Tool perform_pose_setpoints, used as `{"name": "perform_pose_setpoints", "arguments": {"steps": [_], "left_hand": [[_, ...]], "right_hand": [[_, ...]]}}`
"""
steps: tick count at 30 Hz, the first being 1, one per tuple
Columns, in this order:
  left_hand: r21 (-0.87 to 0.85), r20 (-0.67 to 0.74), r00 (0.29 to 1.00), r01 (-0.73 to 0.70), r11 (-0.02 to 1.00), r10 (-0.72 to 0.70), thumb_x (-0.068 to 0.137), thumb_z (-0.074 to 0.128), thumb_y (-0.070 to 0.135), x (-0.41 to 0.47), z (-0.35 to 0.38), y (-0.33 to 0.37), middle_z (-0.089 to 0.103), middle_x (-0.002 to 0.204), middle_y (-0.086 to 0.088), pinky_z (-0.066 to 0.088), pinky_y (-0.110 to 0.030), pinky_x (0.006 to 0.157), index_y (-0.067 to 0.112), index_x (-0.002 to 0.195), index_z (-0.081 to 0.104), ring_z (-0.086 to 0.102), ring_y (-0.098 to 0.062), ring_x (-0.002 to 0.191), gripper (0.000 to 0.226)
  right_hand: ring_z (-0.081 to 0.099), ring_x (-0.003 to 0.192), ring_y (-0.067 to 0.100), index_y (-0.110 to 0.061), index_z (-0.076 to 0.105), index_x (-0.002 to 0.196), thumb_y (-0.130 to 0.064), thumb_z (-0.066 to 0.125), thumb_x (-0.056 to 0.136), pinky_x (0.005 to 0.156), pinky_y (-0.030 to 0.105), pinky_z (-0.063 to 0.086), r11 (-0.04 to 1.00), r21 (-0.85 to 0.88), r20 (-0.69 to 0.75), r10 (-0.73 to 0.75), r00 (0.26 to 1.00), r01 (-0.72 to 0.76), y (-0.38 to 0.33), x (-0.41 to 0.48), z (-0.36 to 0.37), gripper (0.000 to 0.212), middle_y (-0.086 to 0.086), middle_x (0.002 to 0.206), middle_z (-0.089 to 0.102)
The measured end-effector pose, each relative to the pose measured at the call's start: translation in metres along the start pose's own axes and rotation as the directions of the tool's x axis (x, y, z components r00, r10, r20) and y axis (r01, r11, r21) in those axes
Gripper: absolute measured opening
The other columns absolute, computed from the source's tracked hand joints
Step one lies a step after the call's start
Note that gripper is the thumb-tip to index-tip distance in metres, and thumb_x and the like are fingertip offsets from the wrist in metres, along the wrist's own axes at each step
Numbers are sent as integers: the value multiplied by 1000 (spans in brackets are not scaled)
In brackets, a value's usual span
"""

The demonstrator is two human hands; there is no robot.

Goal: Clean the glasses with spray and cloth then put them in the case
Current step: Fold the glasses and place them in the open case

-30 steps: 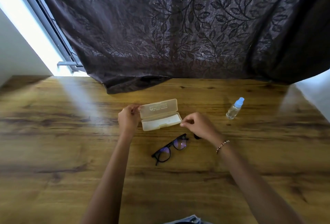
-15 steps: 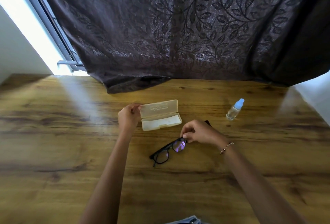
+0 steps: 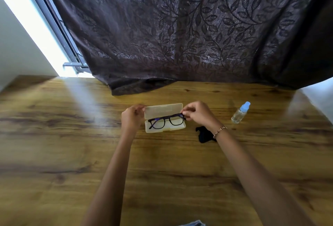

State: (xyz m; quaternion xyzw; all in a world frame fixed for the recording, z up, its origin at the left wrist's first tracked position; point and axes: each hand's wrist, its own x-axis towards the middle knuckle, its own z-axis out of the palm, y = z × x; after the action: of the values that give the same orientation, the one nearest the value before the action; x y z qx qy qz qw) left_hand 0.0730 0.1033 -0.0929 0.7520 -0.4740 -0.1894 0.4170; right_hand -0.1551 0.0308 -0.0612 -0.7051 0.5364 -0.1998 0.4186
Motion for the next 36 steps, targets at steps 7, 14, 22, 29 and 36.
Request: {"name": "perform_pose_setpoints", "arguments": {"steps": [7, 14, 22, 29, 36], "left_hand": [[-30, -11, 999, 39, 999, -39, 91, 60, 20, 2, 2, -1, 71, 103, -7, 51, -31, 86, 11, 105, 70, 63, -20, 94, 19], [-47, -115, 992, 49, 998, -54, 92, 58, 17, -6, 9, -3, 71, 106, -7, 46, -24, 83, 10, 108, 69, 58, -12, 89, 21], [-69, -140, 987, 71, 995, -80, 92, 58, 19, -8, 13, -3, 68, 108, -9, 44, -21, 81, 9, 113, 66, 57, -11, 90, 24], [-93, -140, 986, 79, 993, -91, 93, 56, 21, -10, 14, -3, 67, 111, -7, 43, -19, 83, 10, 115, 65, 56, -9, 93, 26], [-115, -127, 987, 84, 990, -99, 93, 56, 20, -9, 14, -4, 67, 110, -7, 50, -25, 85, 10, 115, 65, 60, -14, 94, 25]], "right_hand": [[69, 84, 11, -6, 71, 96, -4, 63, 90, 71, 19, 58, 994, 59, 46, 87, 995, -90, 3, 8, 13, 10, 6, 93, 70], [70, 80, 11, -6, 70, 92, -2, 66, 87, 65, 16, 57, 983, 134, 36, 118, 992, -122, 7, 8, 19, 7, 4, 89, 67], [64, 64, -1, -10, 74, 88, -9, 71, 85, 62, 14, 51, 984, -176, 23, 15, 1000, -11, 6, 6, 19, 5, 0, 79, 72], [60, 80, 4, -12, 75, 92, -11, 70, 86, 84, 24, 49, 932, -349, 89, -67, 994, 94, -1, 4, 15, 9, 1, 96, 73], [53, 125, 23, -12, 70, 112, -18, 58, 95, 102, 32, 42, 841, -490, 113, -200, 973, 230, -10, -5, 26, 21, 6, 114, 70]]}}
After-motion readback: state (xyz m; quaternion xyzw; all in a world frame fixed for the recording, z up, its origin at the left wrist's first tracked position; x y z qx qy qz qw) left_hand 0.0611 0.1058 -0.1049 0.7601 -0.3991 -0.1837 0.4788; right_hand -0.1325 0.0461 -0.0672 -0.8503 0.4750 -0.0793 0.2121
